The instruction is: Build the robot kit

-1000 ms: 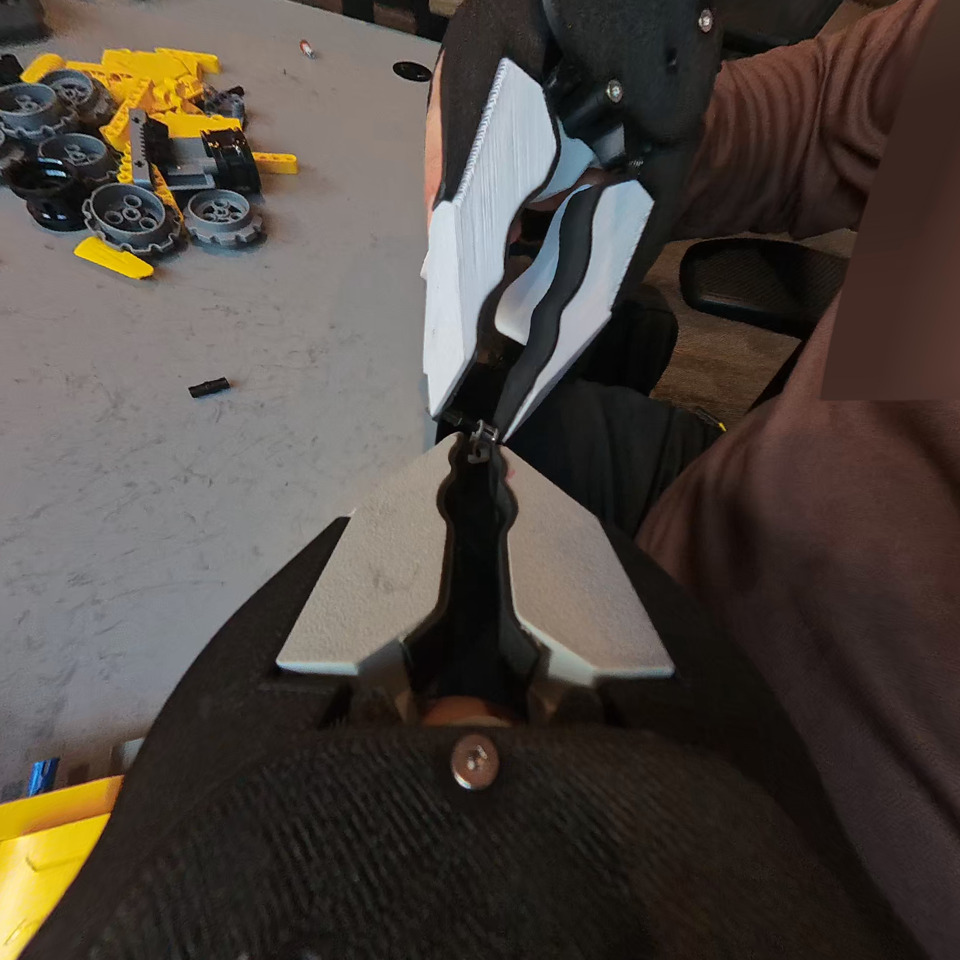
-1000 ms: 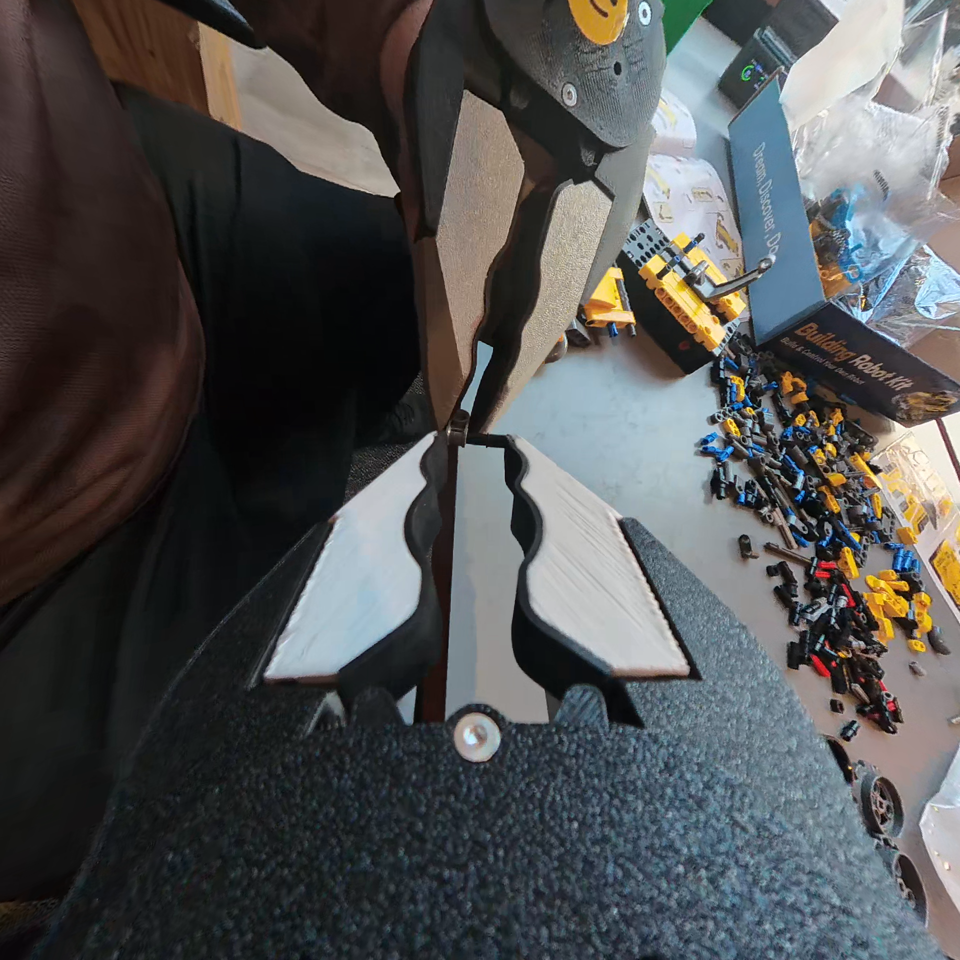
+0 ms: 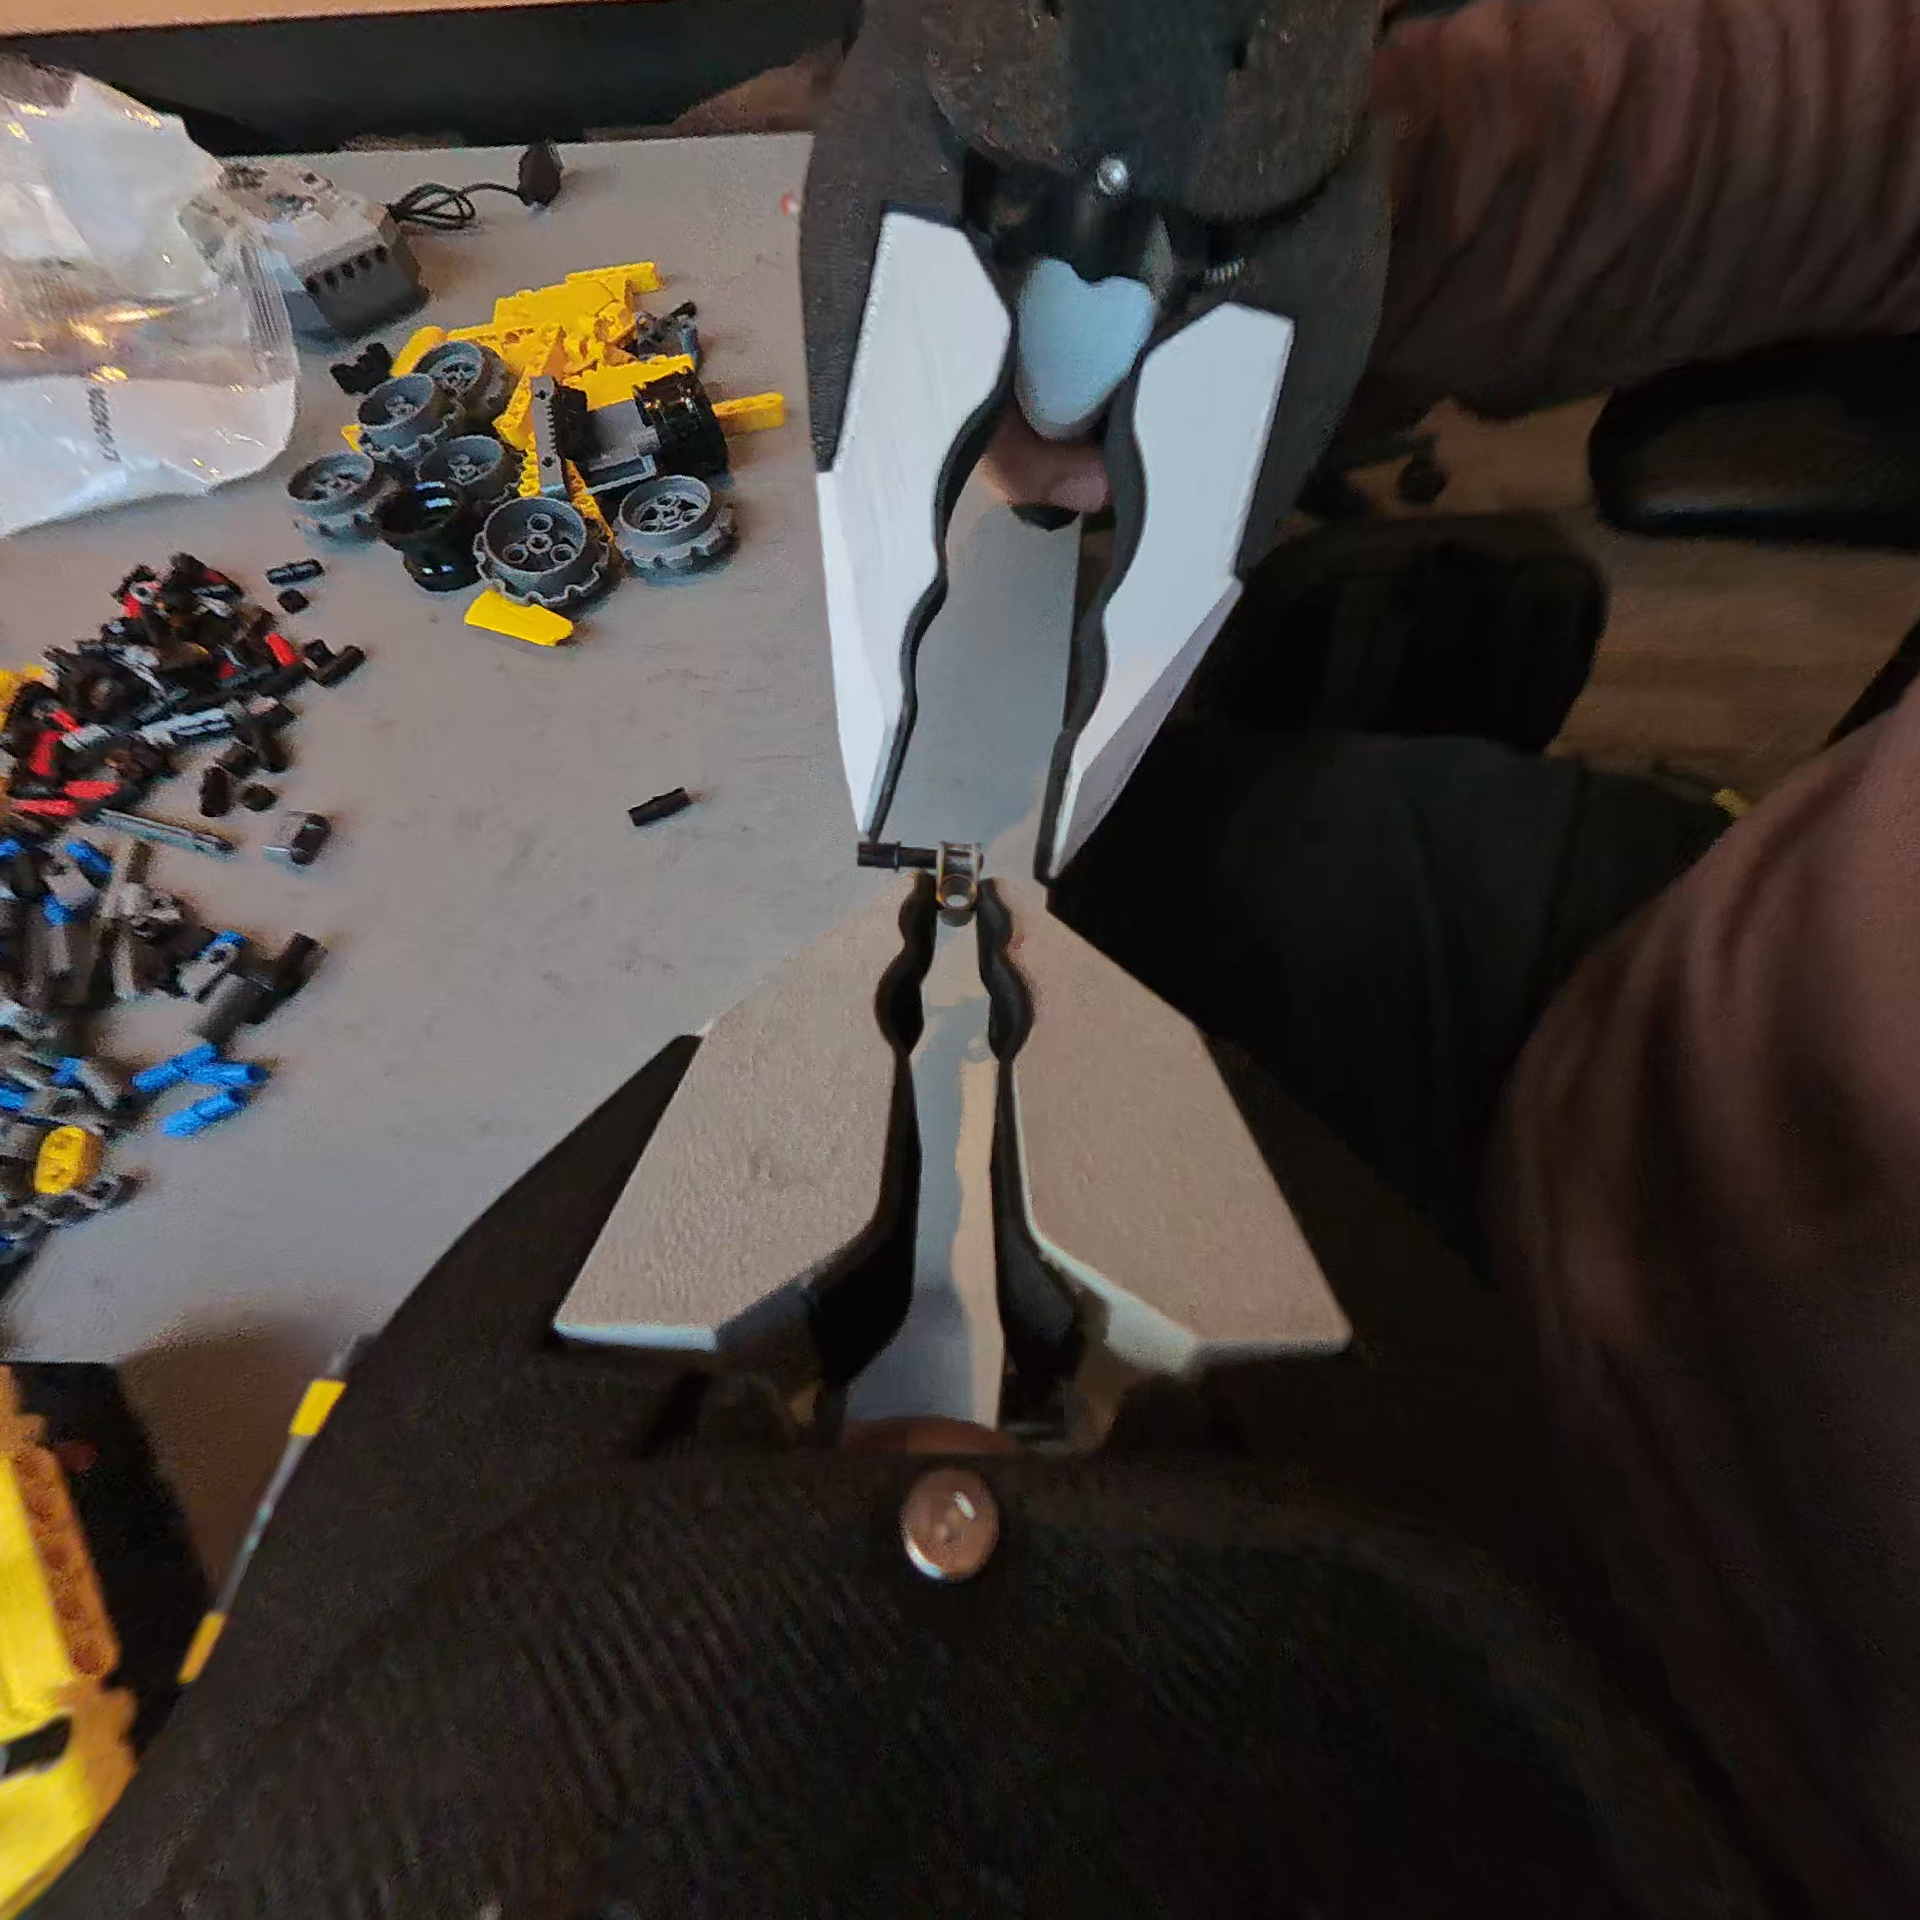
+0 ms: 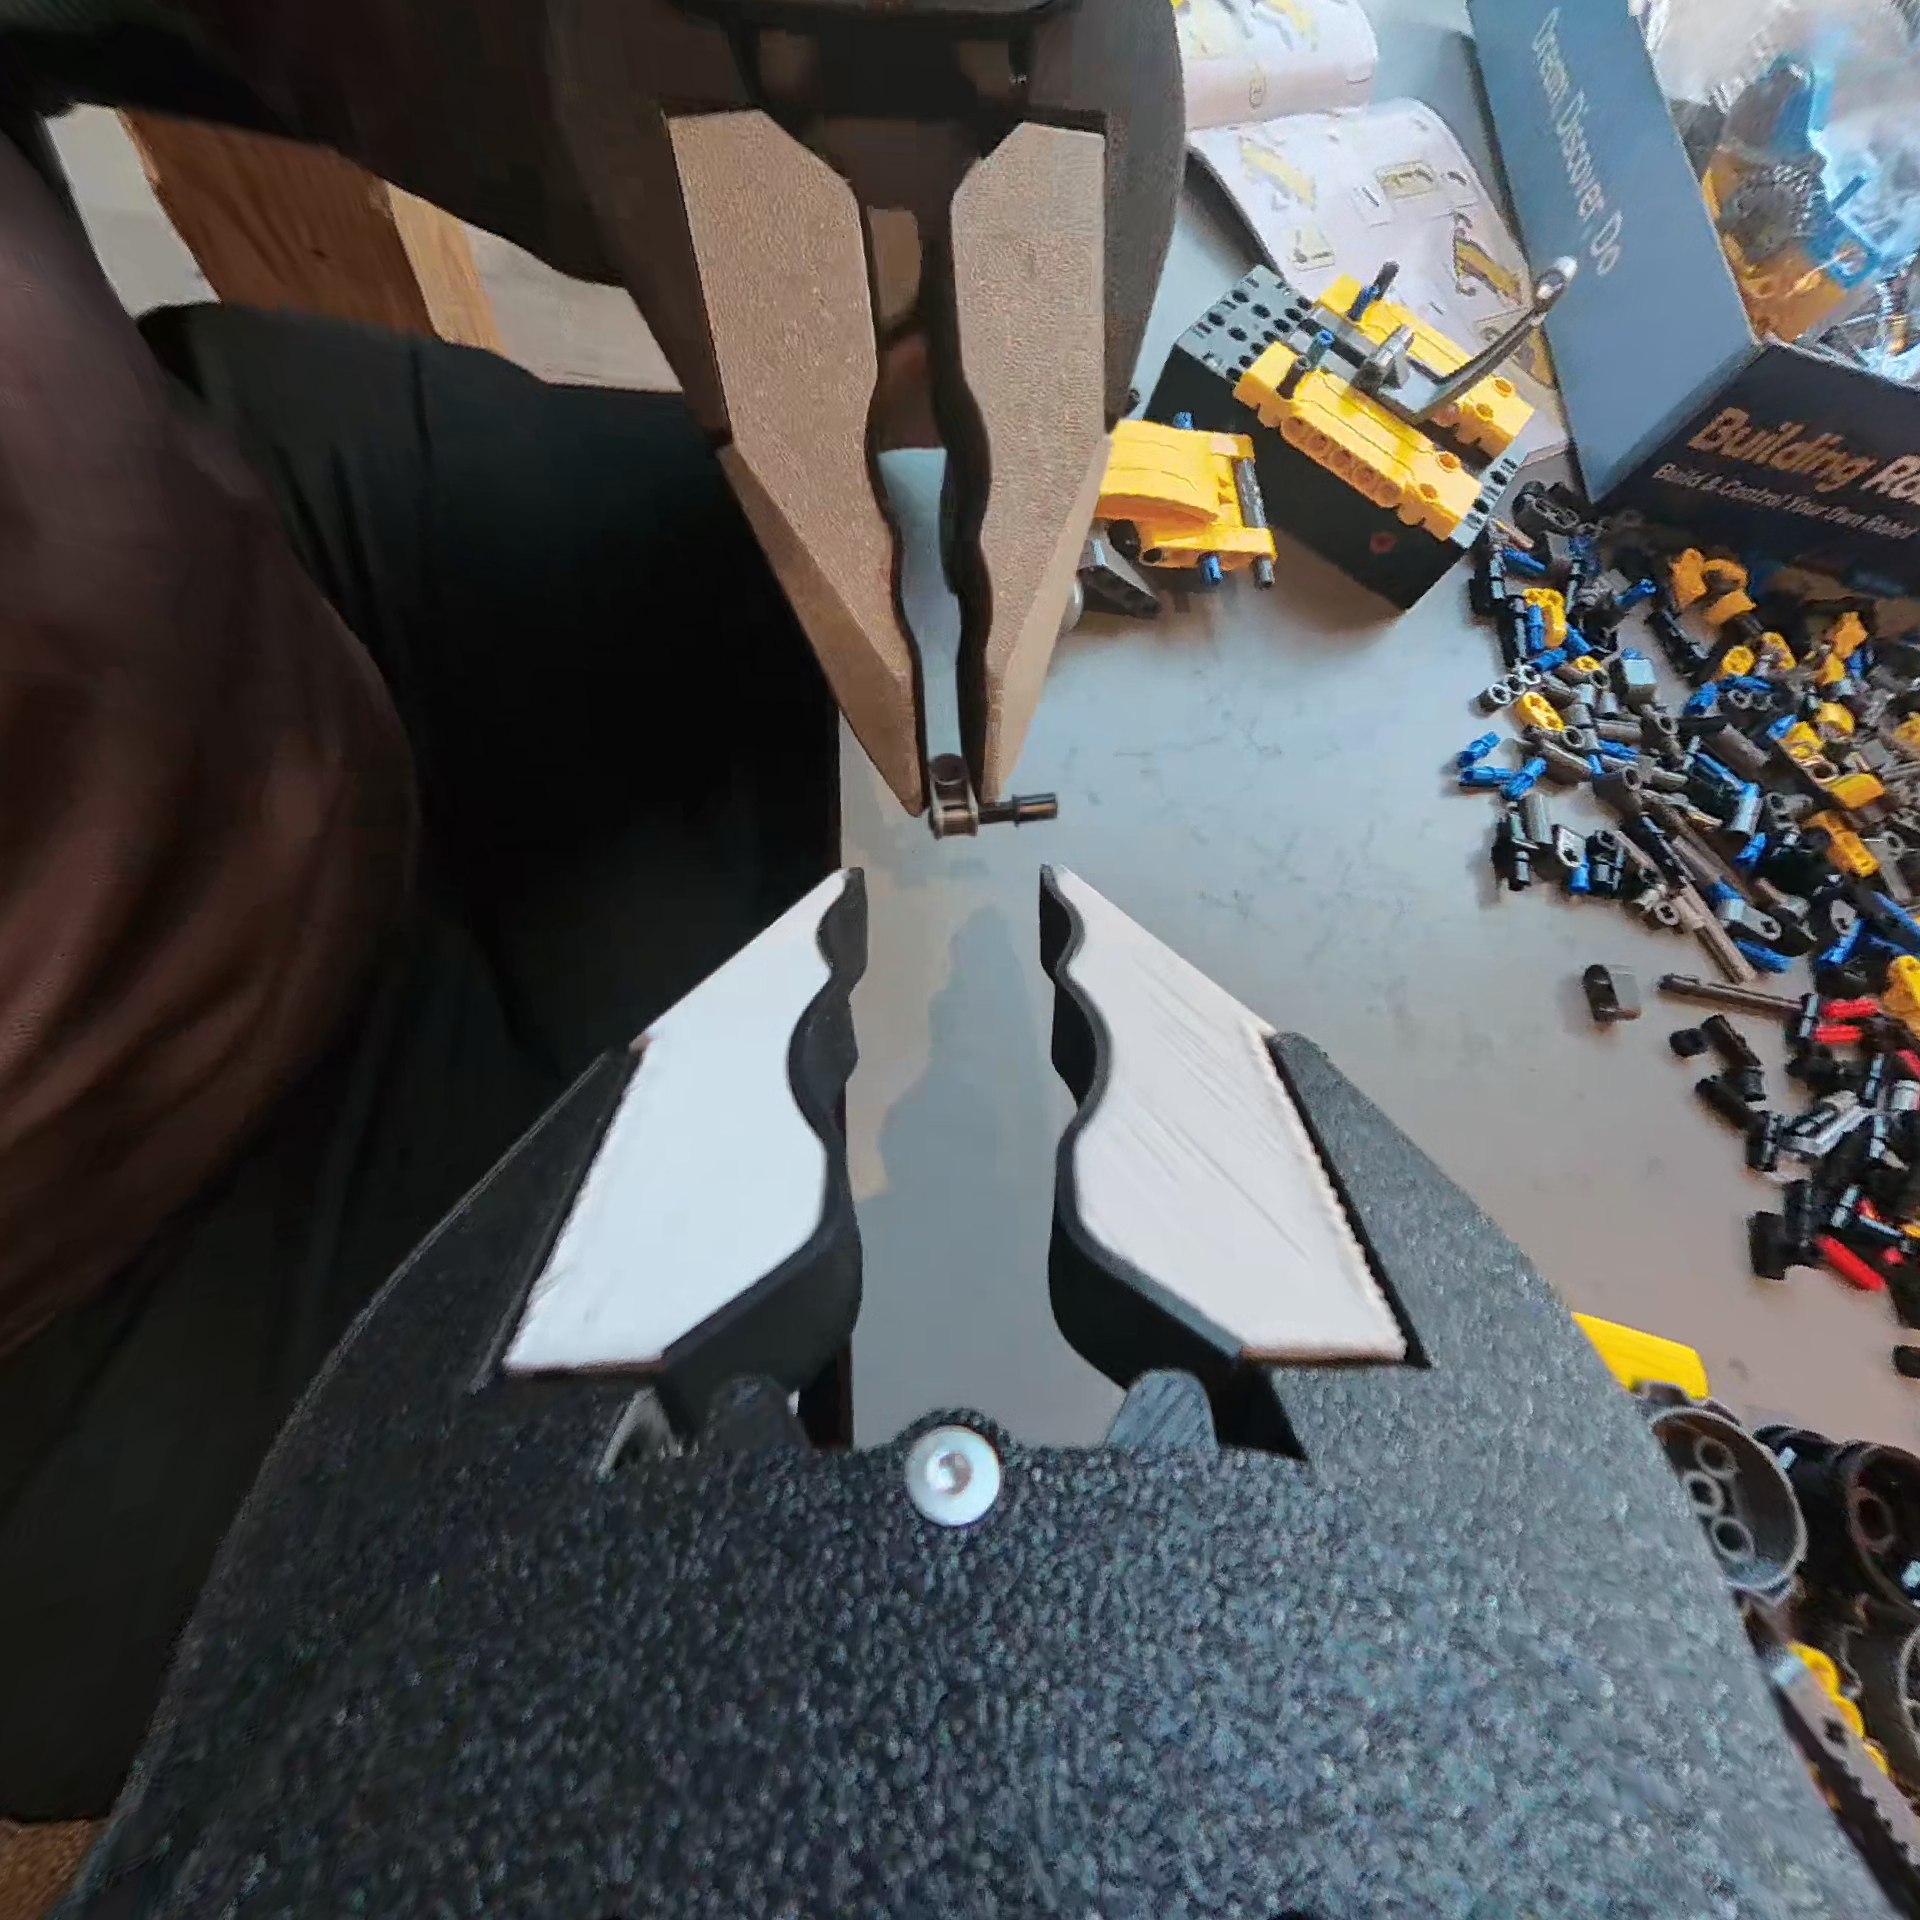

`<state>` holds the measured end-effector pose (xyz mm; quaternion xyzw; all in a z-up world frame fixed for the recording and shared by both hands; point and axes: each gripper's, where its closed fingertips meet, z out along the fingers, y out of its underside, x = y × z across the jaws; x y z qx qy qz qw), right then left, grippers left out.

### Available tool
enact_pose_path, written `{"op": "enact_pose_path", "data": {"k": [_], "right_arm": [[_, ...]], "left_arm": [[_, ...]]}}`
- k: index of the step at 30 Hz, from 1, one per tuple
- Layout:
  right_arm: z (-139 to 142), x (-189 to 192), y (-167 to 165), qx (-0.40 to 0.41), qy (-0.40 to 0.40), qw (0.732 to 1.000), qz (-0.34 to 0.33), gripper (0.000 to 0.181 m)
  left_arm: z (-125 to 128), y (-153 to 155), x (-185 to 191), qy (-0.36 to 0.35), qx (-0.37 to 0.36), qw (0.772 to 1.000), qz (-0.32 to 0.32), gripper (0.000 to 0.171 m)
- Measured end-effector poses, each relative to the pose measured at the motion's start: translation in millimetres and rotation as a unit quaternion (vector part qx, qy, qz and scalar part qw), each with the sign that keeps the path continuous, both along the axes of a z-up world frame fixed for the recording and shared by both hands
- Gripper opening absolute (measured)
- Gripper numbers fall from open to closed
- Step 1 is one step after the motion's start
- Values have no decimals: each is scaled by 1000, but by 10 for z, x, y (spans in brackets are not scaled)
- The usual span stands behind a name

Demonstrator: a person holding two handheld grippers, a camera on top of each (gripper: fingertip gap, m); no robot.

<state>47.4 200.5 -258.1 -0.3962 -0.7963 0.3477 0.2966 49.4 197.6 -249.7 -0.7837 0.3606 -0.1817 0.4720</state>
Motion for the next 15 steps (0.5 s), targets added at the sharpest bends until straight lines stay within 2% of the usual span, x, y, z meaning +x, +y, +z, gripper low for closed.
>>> {"op": "enact_pose_path", "data": {"k": [4, 15], "right_arm": [[76, 6, -53, -9, 13, 1000, -7, 26], [268, 65, -248, -121, 24, 992, 33, 16]], "left_arm": [[89, -122, 56, -55, -18, 998, -14, 4], [178, -298, 152, -115, -35, 992, -36, 5]]}}
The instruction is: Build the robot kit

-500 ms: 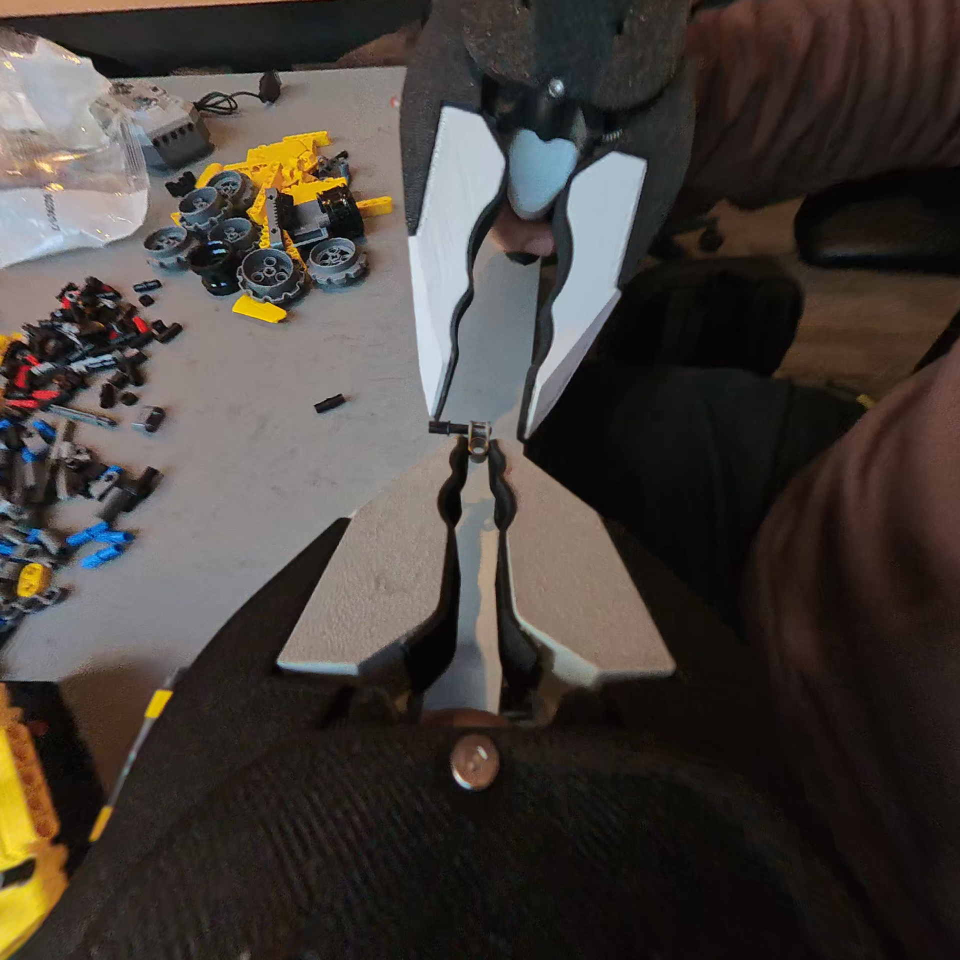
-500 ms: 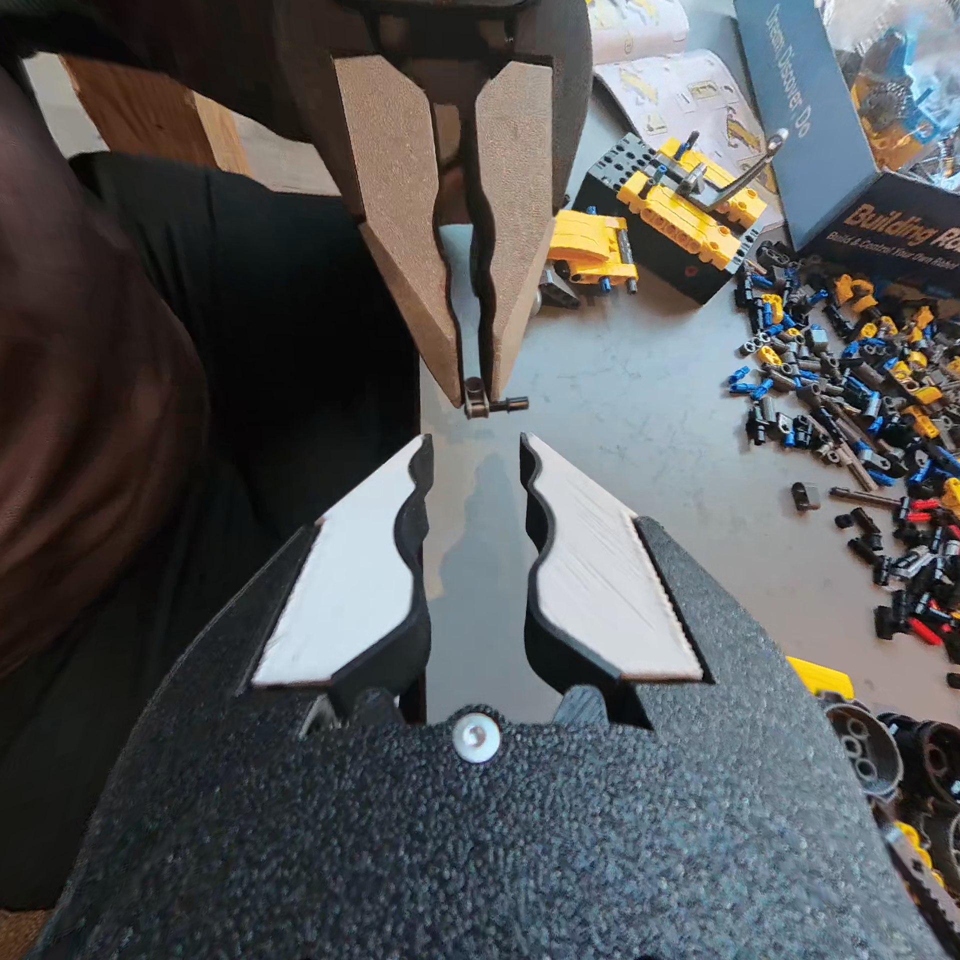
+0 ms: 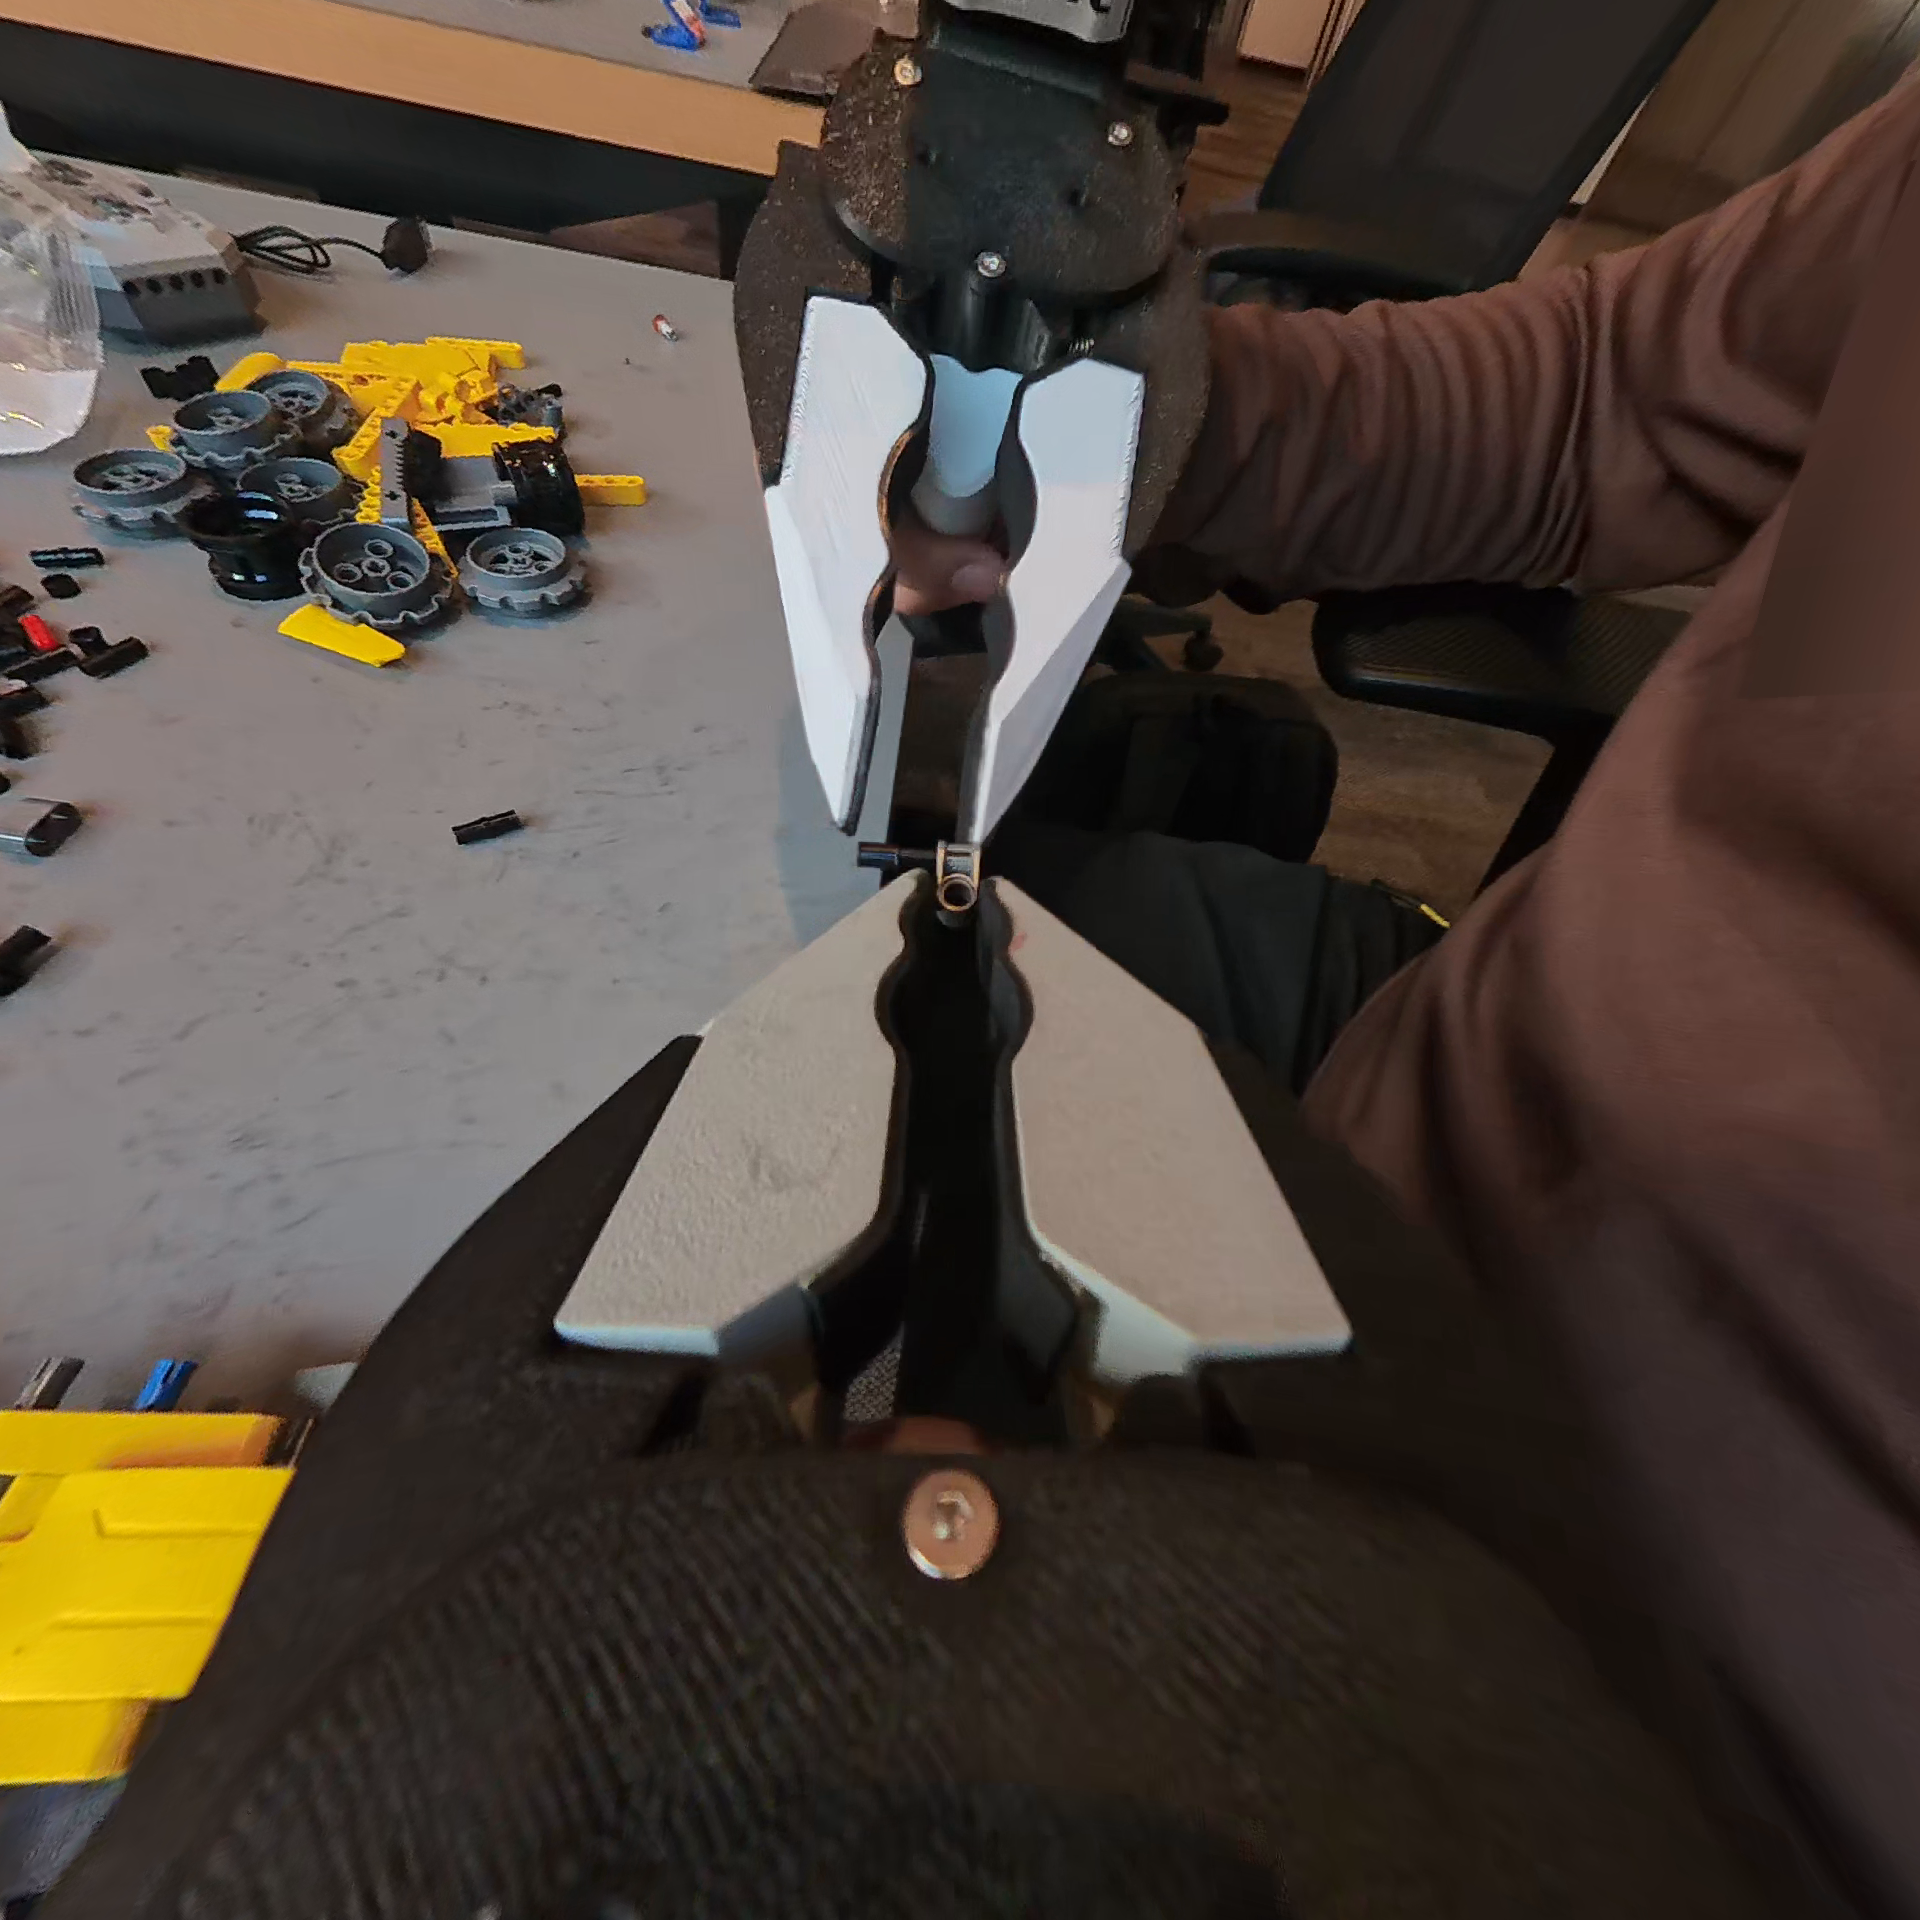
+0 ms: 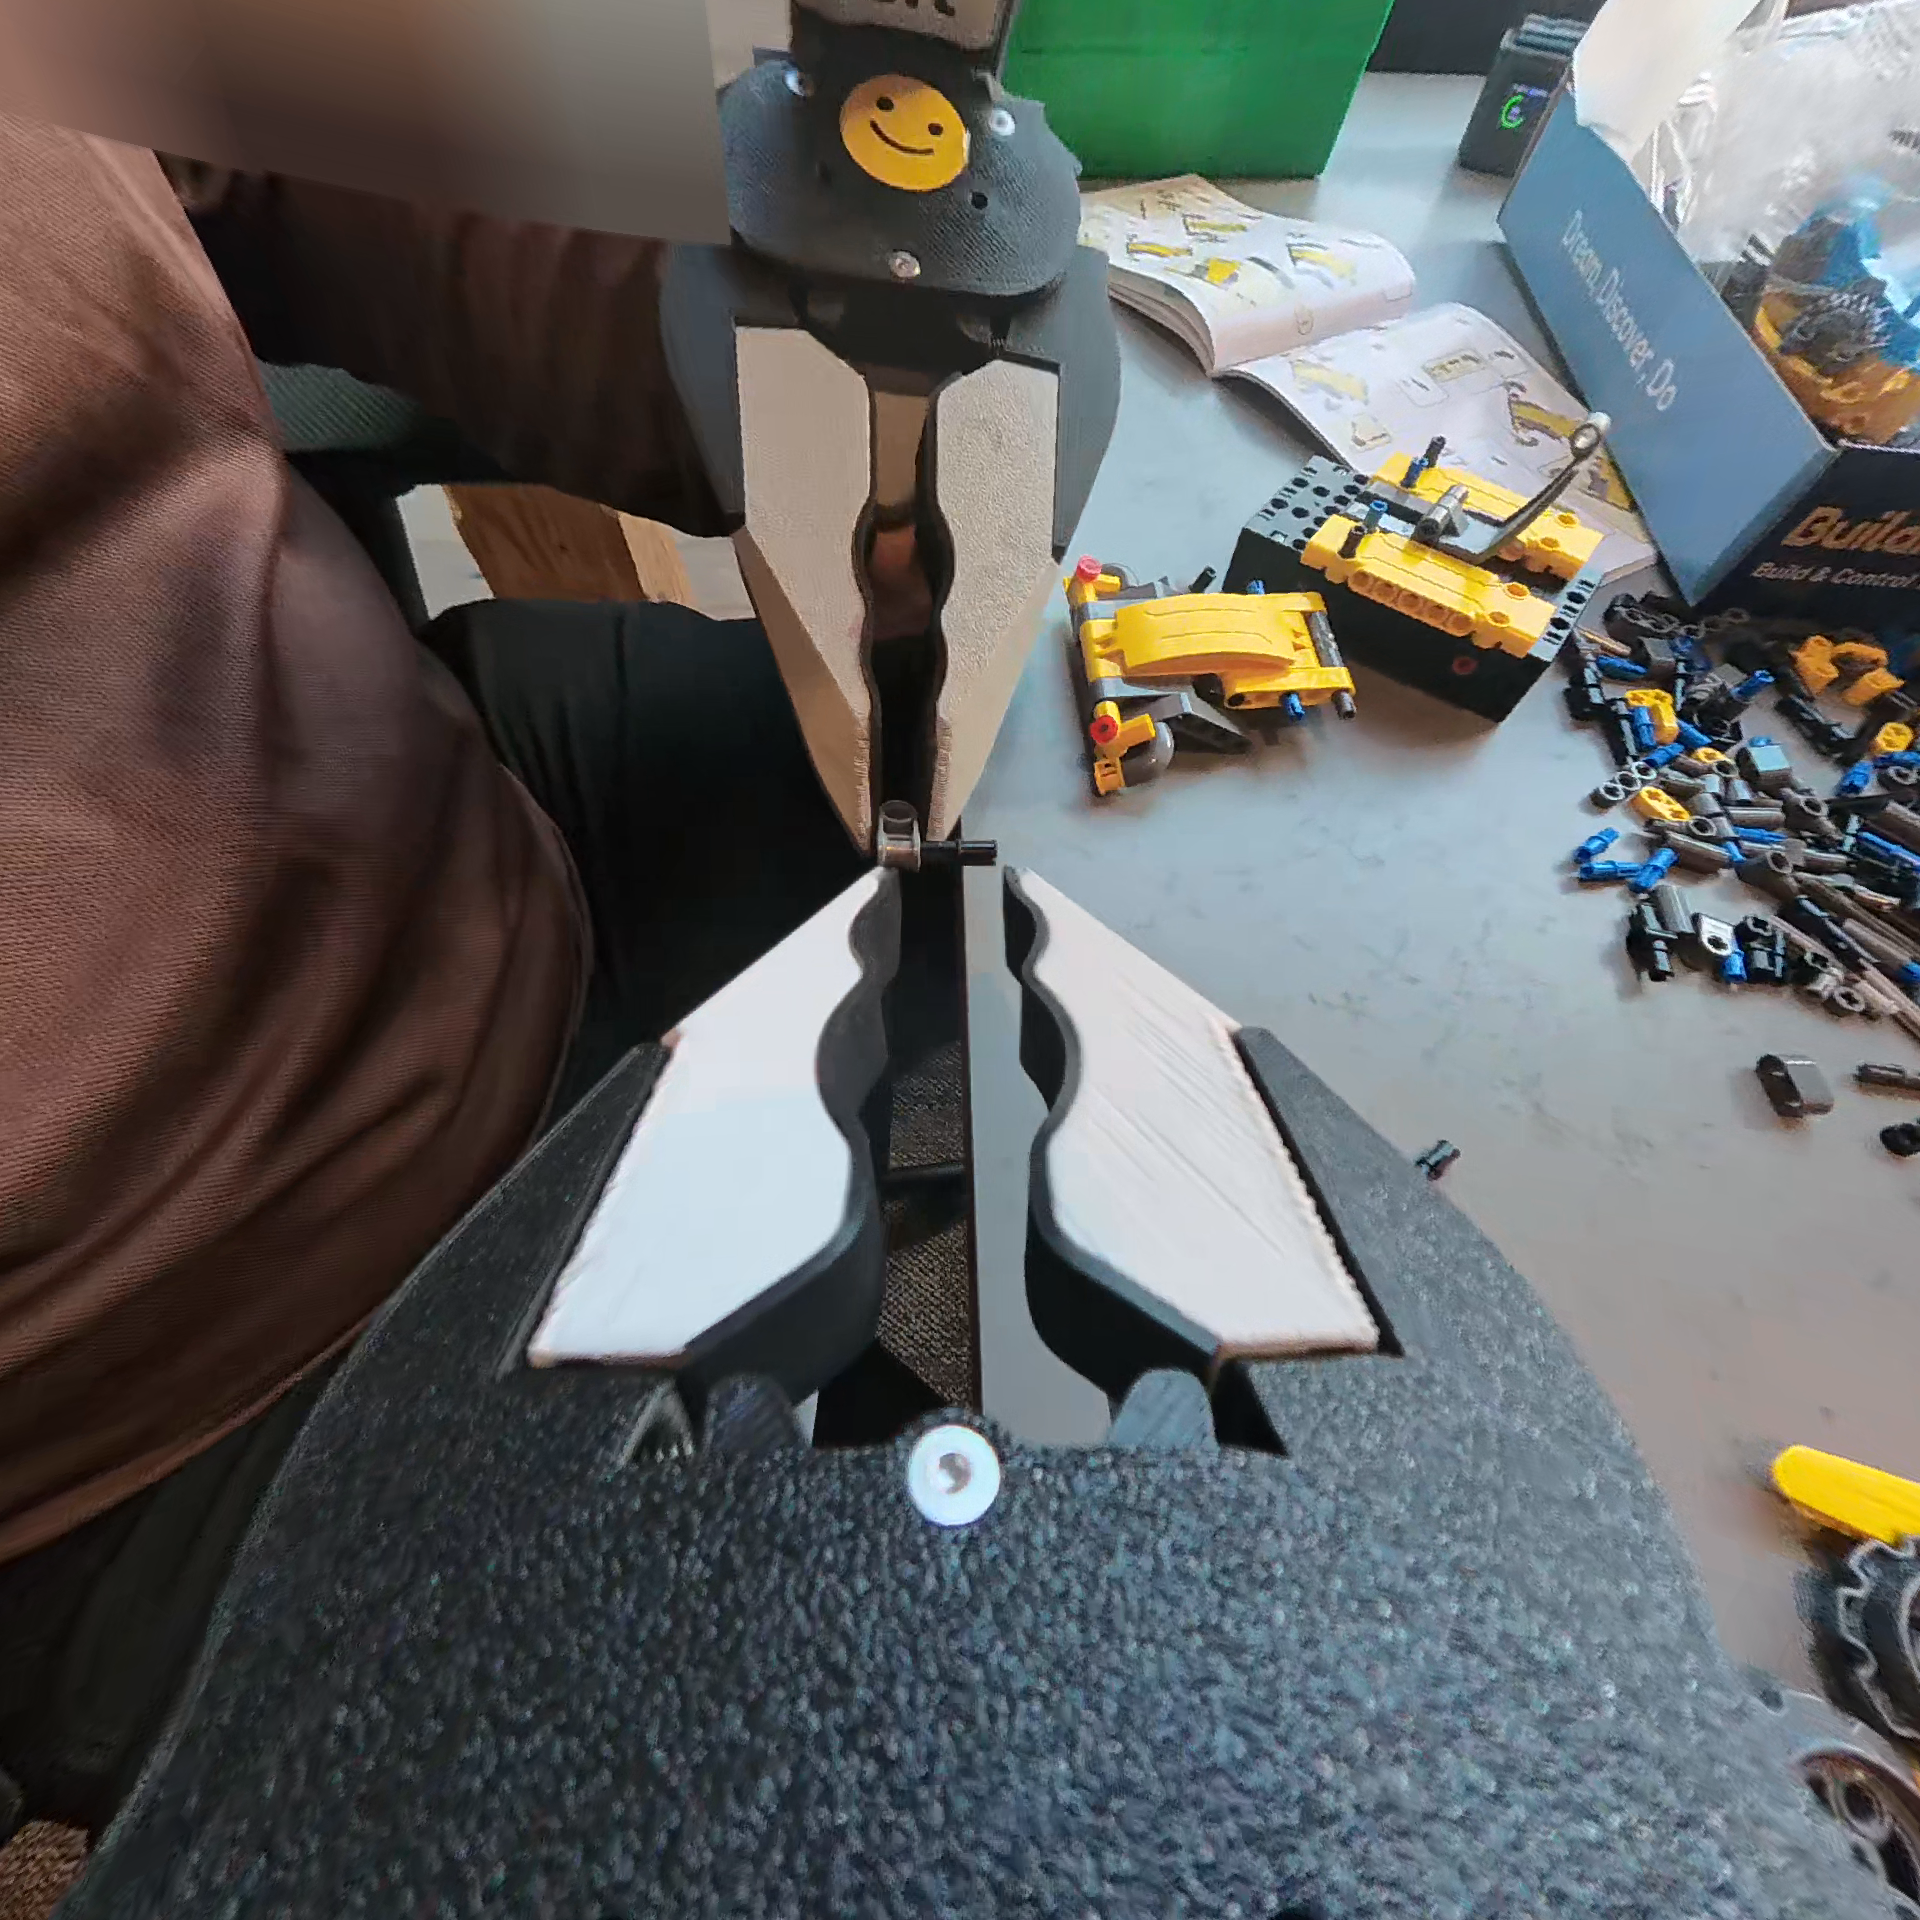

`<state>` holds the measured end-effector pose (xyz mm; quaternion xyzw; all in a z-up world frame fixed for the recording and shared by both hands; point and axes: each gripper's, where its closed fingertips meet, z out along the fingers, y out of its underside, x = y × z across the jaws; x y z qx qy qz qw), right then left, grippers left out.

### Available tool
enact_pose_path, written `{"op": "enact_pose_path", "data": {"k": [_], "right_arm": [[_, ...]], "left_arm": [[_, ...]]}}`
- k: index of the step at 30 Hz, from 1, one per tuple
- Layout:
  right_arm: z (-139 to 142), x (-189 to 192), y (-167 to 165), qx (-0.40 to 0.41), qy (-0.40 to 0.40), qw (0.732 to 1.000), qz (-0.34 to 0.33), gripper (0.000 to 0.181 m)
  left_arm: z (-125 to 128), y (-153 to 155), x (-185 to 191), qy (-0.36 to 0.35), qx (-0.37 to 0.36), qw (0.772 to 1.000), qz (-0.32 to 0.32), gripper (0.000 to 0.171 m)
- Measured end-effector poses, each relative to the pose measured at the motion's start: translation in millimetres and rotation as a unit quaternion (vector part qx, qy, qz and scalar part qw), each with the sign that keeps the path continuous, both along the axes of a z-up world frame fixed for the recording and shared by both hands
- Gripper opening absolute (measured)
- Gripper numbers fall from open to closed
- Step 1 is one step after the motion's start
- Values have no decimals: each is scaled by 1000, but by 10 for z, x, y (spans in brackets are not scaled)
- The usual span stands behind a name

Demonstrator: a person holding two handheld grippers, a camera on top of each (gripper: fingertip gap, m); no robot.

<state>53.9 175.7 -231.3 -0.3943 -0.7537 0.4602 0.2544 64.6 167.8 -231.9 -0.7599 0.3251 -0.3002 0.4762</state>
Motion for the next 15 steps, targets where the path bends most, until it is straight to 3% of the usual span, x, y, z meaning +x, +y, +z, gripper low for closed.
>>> {"op": "enact_pose_path", "data": {"k": [15], "right_arm": [[97, 49, -21, -89, -1, 995, 34, 21]], "left_arm": [[85, 37, 51, -38, -11, 999, -14, 5]]}}
